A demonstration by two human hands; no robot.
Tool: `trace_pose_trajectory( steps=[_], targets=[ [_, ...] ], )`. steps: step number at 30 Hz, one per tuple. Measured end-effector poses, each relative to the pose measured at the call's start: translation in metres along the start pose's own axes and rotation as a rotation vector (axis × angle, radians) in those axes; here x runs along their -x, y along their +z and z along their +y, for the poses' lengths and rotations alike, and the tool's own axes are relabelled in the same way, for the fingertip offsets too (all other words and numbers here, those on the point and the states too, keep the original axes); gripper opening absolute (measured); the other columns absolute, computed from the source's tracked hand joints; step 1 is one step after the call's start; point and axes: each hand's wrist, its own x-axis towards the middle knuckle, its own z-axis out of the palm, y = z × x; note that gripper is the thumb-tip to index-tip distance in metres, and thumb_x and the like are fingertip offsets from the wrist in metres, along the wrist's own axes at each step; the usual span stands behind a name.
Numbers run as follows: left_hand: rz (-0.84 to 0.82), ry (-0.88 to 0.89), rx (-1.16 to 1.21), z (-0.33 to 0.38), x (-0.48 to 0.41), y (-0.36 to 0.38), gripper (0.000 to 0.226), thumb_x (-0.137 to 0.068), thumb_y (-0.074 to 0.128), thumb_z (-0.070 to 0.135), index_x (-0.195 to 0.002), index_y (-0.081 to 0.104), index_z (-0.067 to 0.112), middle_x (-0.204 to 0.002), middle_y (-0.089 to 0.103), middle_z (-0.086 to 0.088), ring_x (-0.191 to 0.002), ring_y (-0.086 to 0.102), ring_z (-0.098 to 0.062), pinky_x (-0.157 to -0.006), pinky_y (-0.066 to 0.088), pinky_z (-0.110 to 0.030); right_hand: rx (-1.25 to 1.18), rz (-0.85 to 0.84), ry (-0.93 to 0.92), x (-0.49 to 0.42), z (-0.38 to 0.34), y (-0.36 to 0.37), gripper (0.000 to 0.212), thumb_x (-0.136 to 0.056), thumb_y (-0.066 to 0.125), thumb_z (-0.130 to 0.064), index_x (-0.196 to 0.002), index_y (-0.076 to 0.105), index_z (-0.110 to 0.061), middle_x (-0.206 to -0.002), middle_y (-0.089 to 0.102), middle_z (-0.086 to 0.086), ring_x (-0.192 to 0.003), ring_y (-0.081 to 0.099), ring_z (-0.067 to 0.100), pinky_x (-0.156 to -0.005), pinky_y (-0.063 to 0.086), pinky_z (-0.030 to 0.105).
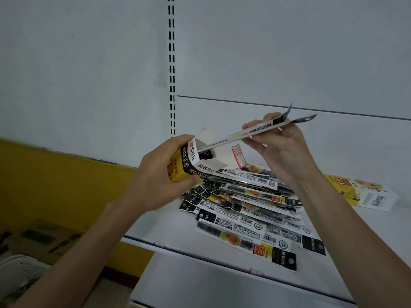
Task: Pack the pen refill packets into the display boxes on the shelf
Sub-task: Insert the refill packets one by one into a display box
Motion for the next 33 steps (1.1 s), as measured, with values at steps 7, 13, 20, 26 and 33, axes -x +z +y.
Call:
trace_pose_trajectory(
  steps=[7,13,20,26,33],
  targets=[
    [0.004,0.072,0.015,-0.001,0.002,0.004,0.065,-0.066,0.068,0.038,-0.125,0.043,0.029,-0.109,0.056,0.010,-0.101,0.049,0.008,-0.080,0.037,-0.002,0.198,0.074,0.047,-0.008,-0.004,-0.004,0.035,-0.077,0.050,0.020,-0.070,0.050,-0.014,-0.067,0.067,0.000,-0.078,0.065,0.016,-0.066,0.053,0.028],
    [-0.028,0.086,0.020,-0.001,0.001,0.011,0.065,-0.065,0.063,0.046,-0.126,0.045,0.030,-0.105,0.055,0.012,-0.098,0.051,0.001,-0.077,0.045,-0.010,0.531,-0.142,-0.068,0.002,0.009,0.016,0.027,-0.063,0.068,0.008,-0.059,0.057,-0.016,-0.071,0.065,-0.002,-0.075,0.064,0.005,-0.074,0.052,0.020],
    [0.023,0.053,-0.040,-0.003,0.000,0.010,0.066,-0.066,0.070,0.035,-0.125,0.042,0.031,-0.105,0.050,0.017,-0.099,0.044,0.015,-0.078,0.036,0.000,0.639,-0.145,0.000,0.008,0.006,0.002,0.053,-0.071,0.064,0.012,-0.111,0.056,-0.022,-0.106,0.059,0.003,-0.077,0.058,0.009,-0.071,0.049,0.025],
    [-0.015,0.069,-0.058,0.000,0.002,0.015,0.069,-0.065,0.071,0.034,-0.128,0.045,0.024,-0.107,0.051,0.014,-0.096,0.047,0.009,-0.077,0.040,-0.005,0.671,-0.122,-0.143,0.019,0.016,0.013,0.012,-0.077,0.069,-0.007,-0.088,0.069,-0.012,-0.091,0.066,0.001,-0.082,0.064,0.015,-0.075,0.055,0.028],
    [-0.044,0.075,-0.078,0.000,0.005,0.017,0.068,-0.067,0.069,0.035,-0.130,0.044,0.023,-0.109,0.051,0.012,-0.097,0.046,0.002,-0.078,0.039,-0.011,0.930,-0.089,-0.043,0.027,0.016,0.002,0.016,-0.086,0.063,-0.021,-0.099,0.070,-0.028,-0.104,0.069,-0.012,-0.094,0.064,0.007,-0.081,0.052,0.020]
  ],
)
